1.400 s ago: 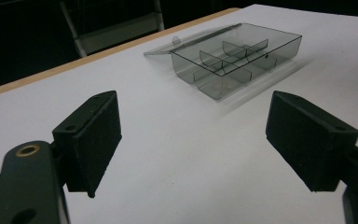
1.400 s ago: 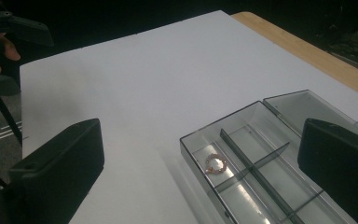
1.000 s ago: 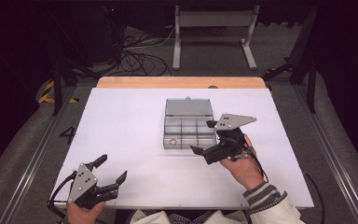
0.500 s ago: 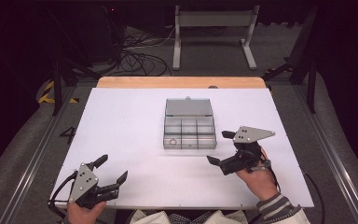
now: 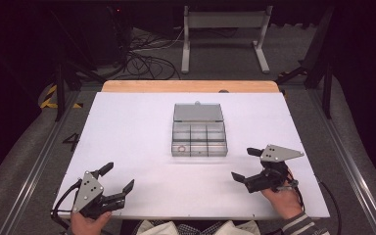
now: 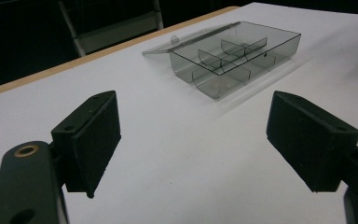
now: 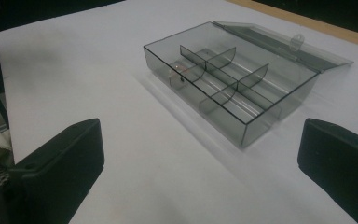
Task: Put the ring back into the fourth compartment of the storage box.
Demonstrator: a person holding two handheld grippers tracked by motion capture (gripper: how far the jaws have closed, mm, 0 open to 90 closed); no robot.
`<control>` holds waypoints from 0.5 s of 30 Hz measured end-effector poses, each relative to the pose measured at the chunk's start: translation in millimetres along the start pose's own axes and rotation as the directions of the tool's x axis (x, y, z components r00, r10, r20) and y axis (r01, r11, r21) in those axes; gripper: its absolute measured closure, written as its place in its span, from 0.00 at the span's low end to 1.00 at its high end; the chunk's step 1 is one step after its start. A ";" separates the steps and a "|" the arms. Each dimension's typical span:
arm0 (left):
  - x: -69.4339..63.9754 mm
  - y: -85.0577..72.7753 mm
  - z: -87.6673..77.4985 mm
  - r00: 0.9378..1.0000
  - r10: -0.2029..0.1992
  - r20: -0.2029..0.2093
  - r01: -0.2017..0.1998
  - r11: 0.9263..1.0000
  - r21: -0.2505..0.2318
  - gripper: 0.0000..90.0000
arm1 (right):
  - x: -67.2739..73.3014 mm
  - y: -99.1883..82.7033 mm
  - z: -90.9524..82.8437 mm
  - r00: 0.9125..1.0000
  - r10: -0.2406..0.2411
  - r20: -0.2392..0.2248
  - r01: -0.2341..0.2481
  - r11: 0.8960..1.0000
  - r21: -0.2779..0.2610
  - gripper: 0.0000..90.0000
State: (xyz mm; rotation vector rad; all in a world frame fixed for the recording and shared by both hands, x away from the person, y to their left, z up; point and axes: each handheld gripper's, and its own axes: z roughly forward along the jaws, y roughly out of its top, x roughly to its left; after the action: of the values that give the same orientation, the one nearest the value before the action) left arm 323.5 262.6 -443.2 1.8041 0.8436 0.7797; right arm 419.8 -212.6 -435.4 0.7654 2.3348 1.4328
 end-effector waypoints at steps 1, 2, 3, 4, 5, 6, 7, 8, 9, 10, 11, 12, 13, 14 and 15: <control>0.0 0.0 0.0 1.000 0.000 0.000 0.000 1.000 0.000 0.20 | -0.5 -2.5 -0.6 1.000 0.002 0.004 -0.002 1.000 0.004 0.01; 0.1 0.0 0.0 1.000 0.000 0.000 0.000 1.000 0.001 0.20 | -1.1 -5.1 -1.2 1.000 0.005 0.007 -0.005 1.000 0.006 0.01; -0.3 -0.1 0.2 1.000 -0.006 0.002 0.006 1.000 0.000 0.20 | -1.9 -7.7 -1.8 1.000 0.008 0.009 -0.008 1.000 0.007 0.01; -0.4 -0.2 0.2 1.000 -0.005 0.002 0.005 1.000 0.000 0.20 | -2.8 -10.3 -2.3 1.000 0.012 0.010 -0.012 1.000 0.009 0.01; -0.4 -0.2 0.2 1.000 -0.005 0.002 0.005 1.000 0.000 0.20 | -3.3 -13.1 -2.9 1.000 0.018 0.011 -0.018 1.000 0.010 0.01; -0.4 -0.2 0.2 1.000 -0.004 0.003 0.004 1.000 0.000 0.20 | -3.8 -16.0 -3.5 1.000 0.023 0.010 -0.023 1.000 0.008 0.01; -0.2 -0.1 0.2 1.000 -0.001 0.003 0.001 1.000 -0.002 0.20 | -4.1 -18.9 -4.1 1.000 0.025 0.011 -0.025 1.000 0.006 0.01; 0.3 0.0 0.0 1.000 0.009 0.004 -0.009 1.000 -0.002 0.20 | -4.5 -21.8 -4.7 1.000 0.025 0.015 -0.025 1.000 0.003 0.01; -0.2 -0.1 0.1 1.000 0.004 0.010 -0.004 1.000 -0.003 0.20 | -5.0 -24.7 -5.4 0.999 0.026 0.020 -0.026 1.000 0.003 0.01; -0.4 -0.2 0.2 1.000 0.008 0.011 -0.008 1.000 -0.002 0.20 | -5.3 -27.3 -6.1 0.999 0.032 0.022 -0.032 0.999 0.003 0.01; -0.3 -0.1 0.3 1.000 0.014 0.008 -0.014 1.000 0.002 0.20 | -5.9 -29.9 -6.9 0.999 0.037 0.023 -0.037 0.999 0.004 0.01; -0.8 -0.4 0.7 1.000 0.009 0.010 -0.009 1.000 0.006 0.20 | -6.5 -32.3 -7.8 0.999 0.042 0.024 -0.042 0.999 0.007 0.01; -0.8 -0.5 1.0 1.000 0.010 0.010 -0.010 1.000 0.007 0.20 | -7.0 -34.4 -8.8 0.999 0.047 0.028 -0.047 0.999 0.015 0.01; -0.4 -0.4 1.0 1.000 0.017 0.007 -0.017 1.000 0.009 0.20 | -7.8 -36.5 -9.7 0.998 0.048 0.031 -0.049 0.999 0.021 0.01; -0.1 -0.4 1.2 1.000 0.020 0.006 -0.020 1.000 0.010 0.20 | -8.7 -38.7 -10.6 0.998 0.049 0.035 -0.050 0.998 0.026 0.01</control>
State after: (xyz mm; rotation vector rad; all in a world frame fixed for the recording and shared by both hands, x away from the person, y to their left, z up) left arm 324.3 262.0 -444.1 1.8253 0.8280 0.7841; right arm 410.5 -239.4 -465.1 0.8540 2.3296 1.4000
